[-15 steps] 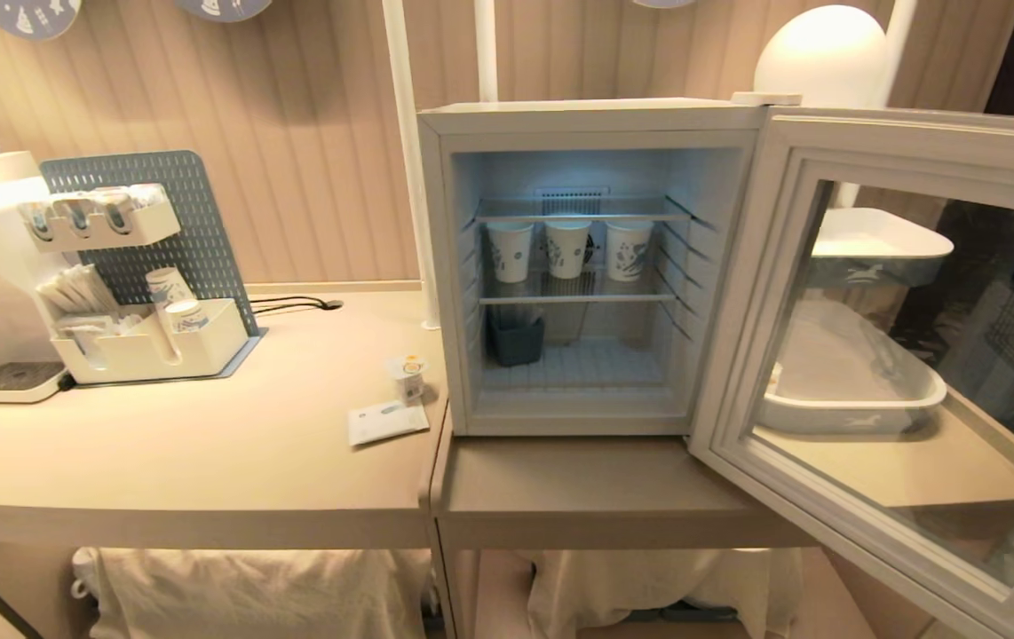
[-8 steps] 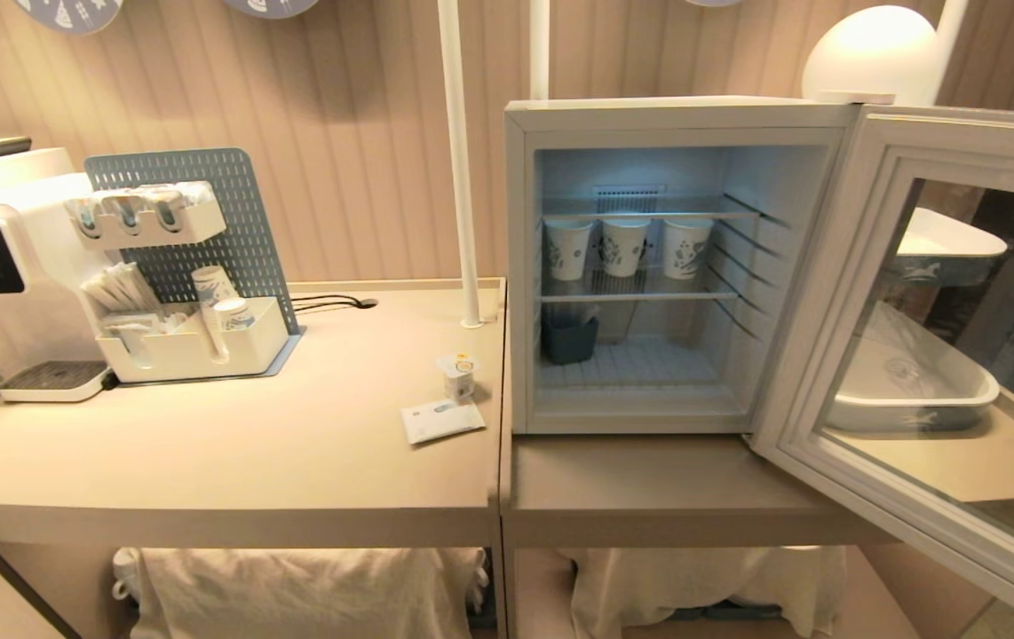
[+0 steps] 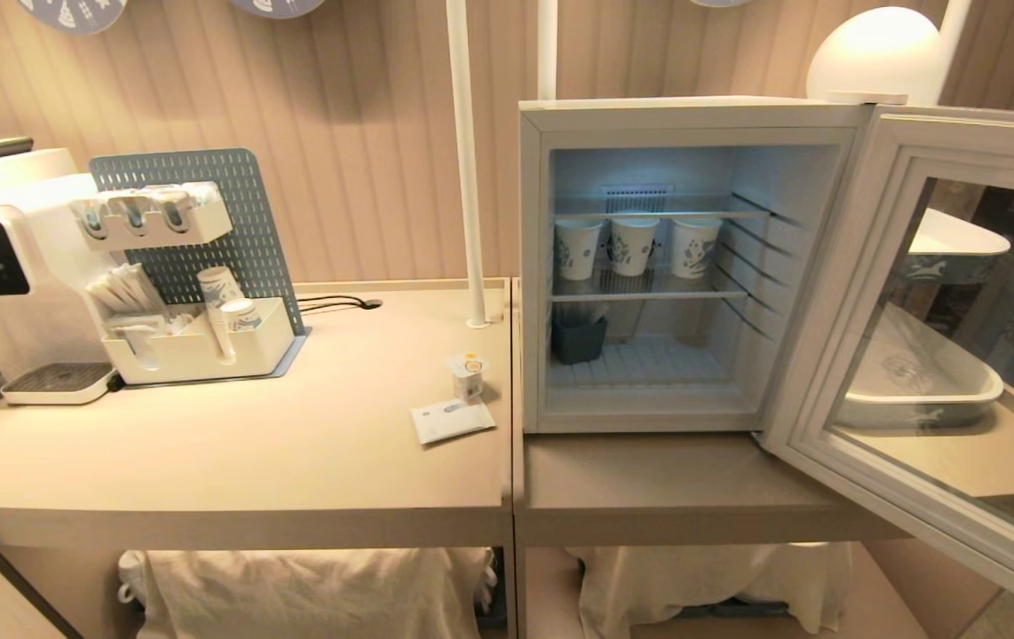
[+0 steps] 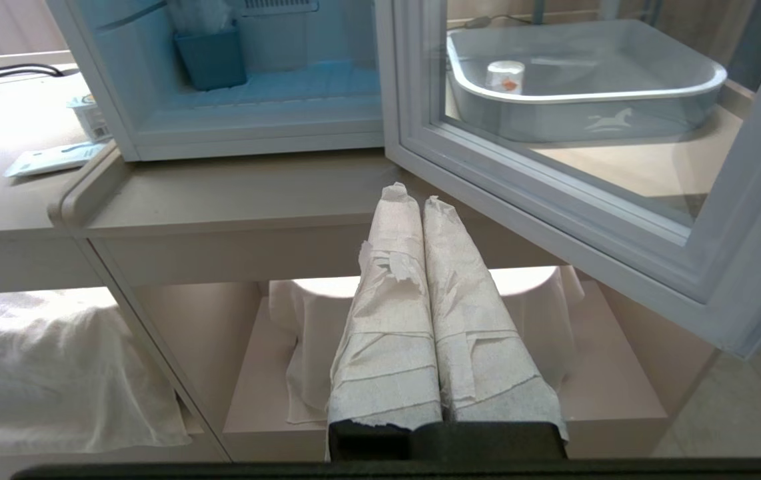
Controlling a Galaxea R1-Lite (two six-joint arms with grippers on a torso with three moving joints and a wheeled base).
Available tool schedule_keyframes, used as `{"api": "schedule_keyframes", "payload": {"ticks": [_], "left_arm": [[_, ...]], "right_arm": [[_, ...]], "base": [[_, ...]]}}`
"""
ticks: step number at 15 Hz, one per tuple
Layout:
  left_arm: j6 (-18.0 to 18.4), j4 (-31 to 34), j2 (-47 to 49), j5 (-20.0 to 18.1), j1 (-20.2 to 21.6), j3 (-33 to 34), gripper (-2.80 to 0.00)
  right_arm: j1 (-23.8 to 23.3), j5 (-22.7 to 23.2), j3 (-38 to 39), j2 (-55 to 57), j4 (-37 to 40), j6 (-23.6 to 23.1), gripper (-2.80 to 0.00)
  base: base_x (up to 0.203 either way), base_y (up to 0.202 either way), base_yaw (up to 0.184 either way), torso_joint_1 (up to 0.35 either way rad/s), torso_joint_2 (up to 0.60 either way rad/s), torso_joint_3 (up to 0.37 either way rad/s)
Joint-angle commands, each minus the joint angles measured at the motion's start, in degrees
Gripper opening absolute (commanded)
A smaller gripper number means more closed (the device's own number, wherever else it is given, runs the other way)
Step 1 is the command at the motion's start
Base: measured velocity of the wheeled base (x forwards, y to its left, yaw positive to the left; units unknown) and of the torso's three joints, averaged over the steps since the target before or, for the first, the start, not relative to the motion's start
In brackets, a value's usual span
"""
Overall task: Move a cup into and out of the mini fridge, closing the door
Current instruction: Put the yoghurt in the freezer
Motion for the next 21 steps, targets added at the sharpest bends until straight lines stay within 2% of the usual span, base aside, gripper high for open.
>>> {"api": "schedule_keyframes", "payload": {"ticks": [1,5,21], "left_arm": [[0.12,-0.13,0.07,0.00,0.04,0.00,-2.80],[0.12,-0.13,0.07,0.00,0.04,0.00,-2.80],[0.12,-0.22,0.07,0.00,0.04,0.00,-2.80]], "right_arm": [[0.01,-0.02,0.00,0.08,-0.01,0.02,-2.80],[0.01,-0.02,0.00,0.08,-0.01,0.02,-2.80],[0.01,-0.02,0.00,0.08,-0.01,0.02,-2.80]], "base": [[0.000,0.000,0.000,0.000,0.00,0.000],[-0.002,0.045,-0.001,0.001,0.00,0.001],[0.000,0.190,0.000,0.002,0.00,0.001]]}}
